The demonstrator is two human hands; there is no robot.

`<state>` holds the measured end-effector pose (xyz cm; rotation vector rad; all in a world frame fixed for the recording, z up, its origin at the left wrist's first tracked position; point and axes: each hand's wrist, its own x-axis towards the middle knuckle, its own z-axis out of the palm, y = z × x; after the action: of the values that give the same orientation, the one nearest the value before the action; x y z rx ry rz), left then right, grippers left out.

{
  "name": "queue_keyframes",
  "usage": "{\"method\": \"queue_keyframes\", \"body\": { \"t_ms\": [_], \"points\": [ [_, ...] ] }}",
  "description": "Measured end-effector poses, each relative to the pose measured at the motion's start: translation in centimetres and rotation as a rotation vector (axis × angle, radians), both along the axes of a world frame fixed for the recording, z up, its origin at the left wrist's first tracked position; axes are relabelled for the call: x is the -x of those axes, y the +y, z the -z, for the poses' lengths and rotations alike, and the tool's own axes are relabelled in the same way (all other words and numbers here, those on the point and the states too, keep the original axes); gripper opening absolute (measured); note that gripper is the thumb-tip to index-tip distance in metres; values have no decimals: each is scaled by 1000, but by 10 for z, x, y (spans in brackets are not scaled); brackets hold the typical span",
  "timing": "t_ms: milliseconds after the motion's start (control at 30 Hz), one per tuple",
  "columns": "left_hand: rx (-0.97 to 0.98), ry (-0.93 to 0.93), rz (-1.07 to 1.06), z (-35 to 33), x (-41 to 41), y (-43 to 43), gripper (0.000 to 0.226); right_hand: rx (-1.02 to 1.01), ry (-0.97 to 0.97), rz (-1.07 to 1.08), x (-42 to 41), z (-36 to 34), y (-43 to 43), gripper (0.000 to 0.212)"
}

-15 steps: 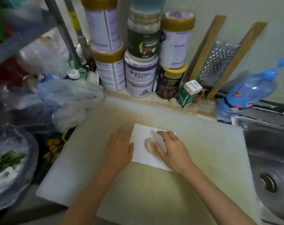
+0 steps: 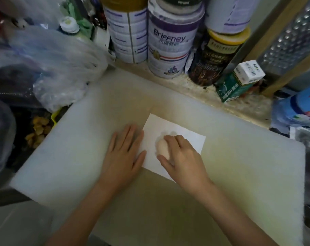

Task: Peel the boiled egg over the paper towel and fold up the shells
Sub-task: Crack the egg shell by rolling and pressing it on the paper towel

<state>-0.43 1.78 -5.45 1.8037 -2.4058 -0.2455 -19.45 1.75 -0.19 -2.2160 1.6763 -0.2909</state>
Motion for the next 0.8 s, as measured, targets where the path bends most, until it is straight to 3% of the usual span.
{"method": "queue_keyframes", "body": {
  "t_ms": [133, 233, 300, 467, 600, 800],
  "points": [
    [-5, -8, 4, 0, 0, 0, 59, -22, -181, 11, 5, -9, -8, 45],
    [-15, 4, -5, 1, -1, 1, 60, 112, -364, 63, 7, -19, -14, 44],
    [-19, 5, -9, 1, 0, 1, 60, 160, -360, 36, 8, -18, -18, 41],
    [-21, 9, -7, -1, 0, 0, 59, 53, -135, -51, 5, 3, -10, 42],
    [-9, 16, -7, -1, 0, 1, 59, 136, -228, 23, 3, 6, -4, 40],
    [7, 28, -12, -4, 1, 0, 57, 81, -238, 88, -4, 4, 6, 43]
  ]
}}
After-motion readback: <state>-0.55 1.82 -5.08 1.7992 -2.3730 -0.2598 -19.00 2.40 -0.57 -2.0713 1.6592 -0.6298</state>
